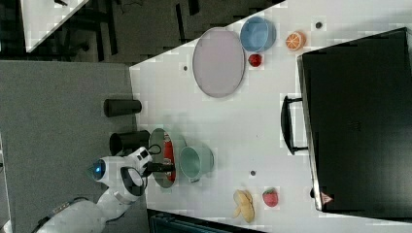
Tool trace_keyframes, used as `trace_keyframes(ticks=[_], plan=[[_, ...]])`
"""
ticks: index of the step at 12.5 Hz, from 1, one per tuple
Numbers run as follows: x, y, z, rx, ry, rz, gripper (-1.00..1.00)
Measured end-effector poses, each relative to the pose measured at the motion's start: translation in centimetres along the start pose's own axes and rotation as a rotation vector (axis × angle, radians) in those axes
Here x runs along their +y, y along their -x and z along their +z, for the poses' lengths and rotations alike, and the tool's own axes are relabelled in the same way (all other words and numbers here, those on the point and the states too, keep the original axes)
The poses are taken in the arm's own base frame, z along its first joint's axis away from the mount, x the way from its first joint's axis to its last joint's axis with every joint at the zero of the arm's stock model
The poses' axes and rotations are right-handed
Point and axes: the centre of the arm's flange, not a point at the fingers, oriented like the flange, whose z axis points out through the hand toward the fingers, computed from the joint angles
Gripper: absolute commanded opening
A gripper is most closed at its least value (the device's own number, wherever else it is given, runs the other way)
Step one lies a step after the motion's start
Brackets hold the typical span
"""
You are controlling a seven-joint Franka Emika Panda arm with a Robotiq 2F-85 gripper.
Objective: Pick ketchup from strainer and place it on the table
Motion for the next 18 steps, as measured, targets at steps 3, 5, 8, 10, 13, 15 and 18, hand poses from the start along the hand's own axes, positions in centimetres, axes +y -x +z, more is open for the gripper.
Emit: trace_keyframes(ticks=[3,5,8,10,13,15,18], plan=[[1.3,-1.3,0.9,-0.004,0.010,0.039,0.92],[1.8,-1.7,1.5,0.011,0.020,0.048,0.43],[0.6,-1.6,0.8,0.038,0.017,0.032,0.18],[-0.2,-0.5,1.1,0.029,0.022,0.006,0.18],[-1.1,1.3,0.1,-0.017,0.102,-0.029,0.18],[-2.3,1.8,-3.5,0.005,0.150,-0.038,0.18],[-4.9,1.0,-12.4,0.045,0.178,0.029,0.18]])
